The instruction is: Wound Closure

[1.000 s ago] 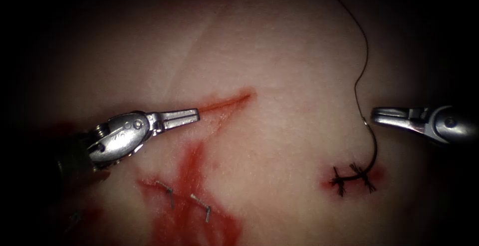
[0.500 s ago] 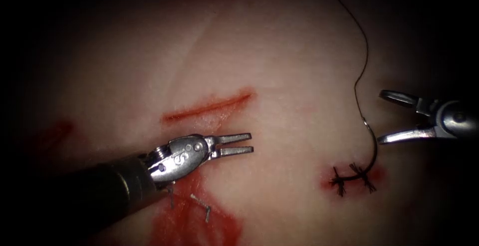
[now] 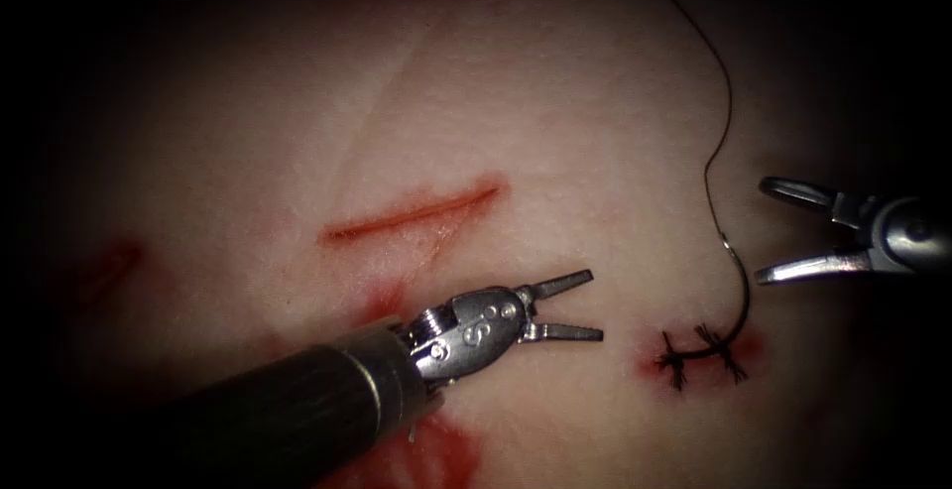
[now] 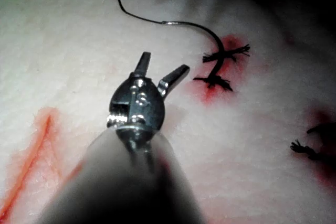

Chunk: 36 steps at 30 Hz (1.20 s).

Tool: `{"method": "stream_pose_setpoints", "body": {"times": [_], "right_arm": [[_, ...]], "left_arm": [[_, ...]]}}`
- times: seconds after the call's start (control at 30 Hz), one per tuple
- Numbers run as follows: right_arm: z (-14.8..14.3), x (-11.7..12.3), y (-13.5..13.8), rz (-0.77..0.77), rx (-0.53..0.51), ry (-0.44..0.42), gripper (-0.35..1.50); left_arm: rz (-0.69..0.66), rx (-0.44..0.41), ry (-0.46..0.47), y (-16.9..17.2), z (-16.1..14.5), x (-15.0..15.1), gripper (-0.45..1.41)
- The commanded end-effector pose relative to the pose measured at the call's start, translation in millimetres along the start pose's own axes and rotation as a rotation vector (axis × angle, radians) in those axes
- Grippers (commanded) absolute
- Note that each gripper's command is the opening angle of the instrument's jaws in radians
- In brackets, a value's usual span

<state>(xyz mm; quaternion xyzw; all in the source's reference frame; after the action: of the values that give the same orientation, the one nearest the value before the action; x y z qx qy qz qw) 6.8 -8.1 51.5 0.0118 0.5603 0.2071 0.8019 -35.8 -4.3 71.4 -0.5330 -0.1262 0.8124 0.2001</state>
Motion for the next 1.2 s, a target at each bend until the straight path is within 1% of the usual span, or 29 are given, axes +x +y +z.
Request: {"method": "stream_pose_setpoints", "body": {"times": [0.03,0.1,0.23,0.43,0.67,0.77,0.9,1.07,1.2], "right_arm": [[0.8,-0.5,-0.4,0.001,0.002,0.001,0.96],[0.7,-0.5,-0.4,0.001,0.002,0.001,0.96],[0.7,-0.5,-0.4,0.001,0.002,0.001,0.96],[0.7,-0.5,-0.4,0.001,0.002,0.0,0.96],[0.8,-0.5,-0.4,0.001,0.001,0.0,0.96],[0.7,-0.5,-0.4,0.002,-0.001,0.002,0.96],[0.7,-0.5,-0.4,0.001,-0.001,0.002,0.96],[0.8,-0.5,-0.4,0.001,-0.002,0.002,0.96],[0.8,-0.5,-0.5,0.001,-0.002,0.002,0.96]], "left_arm": [[-0.008,-0.005,-0.01,0.0,1.5,-0.3,0.59],[-0.013,-0.01,-0.03,0.3,2.5,-0.6,0.61],[-0.03,0.029,-0.088,0.9,4.9,-1.4,0.61],[-0.023,0.052,-0.114,1.7,7.7,-2.6,0.61],[-0.013,0.074,-0.191,2.4,11.8,-3.8,0.56],[-0.009,0.077,-0.207,2.7,13.4,-4.3,0.52],[-0.025,0.064,-0.219,2.8,14.7,-4.6,0.51],[-0.02,0.057,-0.261,2.9,15.4,-5.2,0.51],[-0.018,0.053,-0.295,2.8,15.7,-5.9,0.46]]}}
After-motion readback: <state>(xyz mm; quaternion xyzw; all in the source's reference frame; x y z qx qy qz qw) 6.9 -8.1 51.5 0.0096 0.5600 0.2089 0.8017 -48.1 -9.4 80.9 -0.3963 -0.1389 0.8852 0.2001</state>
